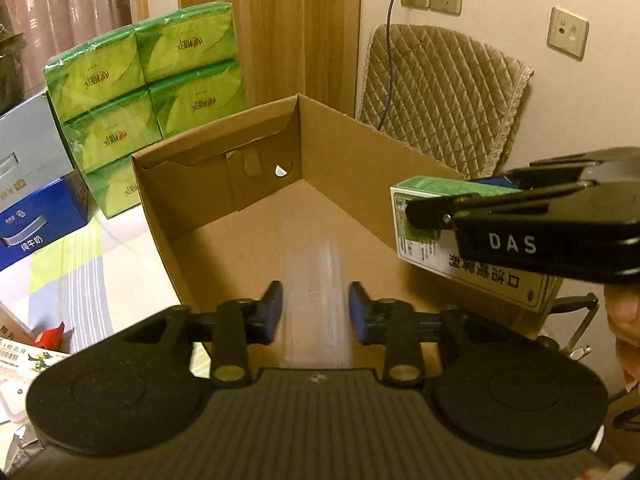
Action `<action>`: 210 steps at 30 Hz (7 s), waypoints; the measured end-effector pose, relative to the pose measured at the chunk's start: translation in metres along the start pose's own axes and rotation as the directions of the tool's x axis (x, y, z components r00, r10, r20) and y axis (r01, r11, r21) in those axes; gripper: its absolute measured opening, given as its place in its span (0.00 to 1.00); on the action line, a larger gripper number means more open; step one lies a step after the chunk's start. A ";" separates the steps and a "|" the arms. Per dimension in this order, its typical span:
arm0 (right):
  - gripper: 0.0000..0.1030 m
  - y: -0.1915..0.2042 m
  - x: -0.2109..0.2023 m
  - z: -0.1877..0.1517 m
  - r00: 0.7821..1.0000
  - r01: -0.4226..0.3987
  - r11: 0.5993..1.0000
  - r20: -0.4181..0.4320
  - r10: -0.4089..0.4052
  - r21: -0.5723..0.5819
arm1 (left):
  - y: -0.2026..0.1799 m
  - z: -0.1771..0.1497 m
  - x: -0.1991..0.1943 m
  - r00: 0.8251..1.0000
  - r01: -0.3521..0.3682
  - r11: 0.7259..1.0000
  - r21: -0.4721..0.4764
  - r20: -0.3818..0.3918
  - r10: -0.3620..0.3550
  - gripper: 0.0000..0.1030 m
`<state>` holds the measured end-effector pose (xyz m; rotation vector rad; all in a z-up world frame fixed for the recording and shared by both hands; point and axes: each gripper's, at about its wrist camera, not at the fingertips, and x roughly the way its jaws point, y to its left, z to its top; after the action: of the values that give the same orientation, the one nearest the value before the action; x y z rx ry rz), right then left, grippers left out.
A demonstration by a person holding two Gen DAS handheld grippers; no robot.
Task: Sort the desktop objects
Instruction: 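Open the left tool dropping the clear box while the right releases the green box, then move both tools back over the table toward the spoon and package, then grasp the white spoon with the left tool while the right grasps the wrapped package, then lift the spoon with the left tool while the right lifts the package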
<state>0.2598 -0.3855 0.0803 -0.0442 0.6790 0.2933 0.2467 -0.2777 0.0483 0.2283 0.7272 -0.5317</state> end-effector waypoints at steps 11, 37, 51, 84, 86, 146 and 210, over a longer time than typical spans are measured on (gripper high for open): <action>0.27 0.006 0.015 0.000 1.000 -0.021 1.000 -0.016 0.021 0.010 | 0.014 -0.006 -0.039 0.997 -0.032 0.999 -0.029 0.065 0.034 0.41; 0.98 0.088 -0.115 -0.011 0.967 -0.160 0.986 0.195 0.165 -0.043 | 0.084 -0.123 -0.201 0.962 -0.229 0.934 -0.273 0.080 0.260 0.80; 0.98 0.200 -0.118 -0.068 0.947 -0.303 0.944 0.074 0.314 -0.130 | 0.119 -0.222 -0.272 0.914 -0.388 0.857 -0.340 -0.023 0.404 0.96; 0.98 0.287 0.058 -0.114 0.932 -0.346 0.924 -0.175 0.318 -0.163 | 0.196 -0.263 -0.175 0.923 -0.384 0.851 -0.359 -0.137 0.359 0.95; 0.98 0.290 0.065 -0.116 0.932 -0.340 0.924 -0.189 0.308 -0.172 | 0.198 -0.265 -0.174 0.925 -0.379 0.848 -0.370 -0.133 0.355 0.95; 0.68 0.242 0.076 -0.117 0.963 -0.207 0.975 -0.190 0.190 -0.075 | 0.178 -0.224 -0.097 0.929 -0.368 0.870 -0.328 -0.085 0.361 0.27; 0.68 0.218 -0.043 -0.135 0.984 -0.176 0.983 -0.043 0.174 -0.051 | 0.118 -0.226 -0.189 0.945 -0.316 0.884 -0.345 -0.032 0.325 0.27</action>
<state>0.0841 -0.2063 0.0138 -0.0422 0.7145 0.4809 0.0634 -0.0205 0.0149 0.0086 0.7265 -0.0841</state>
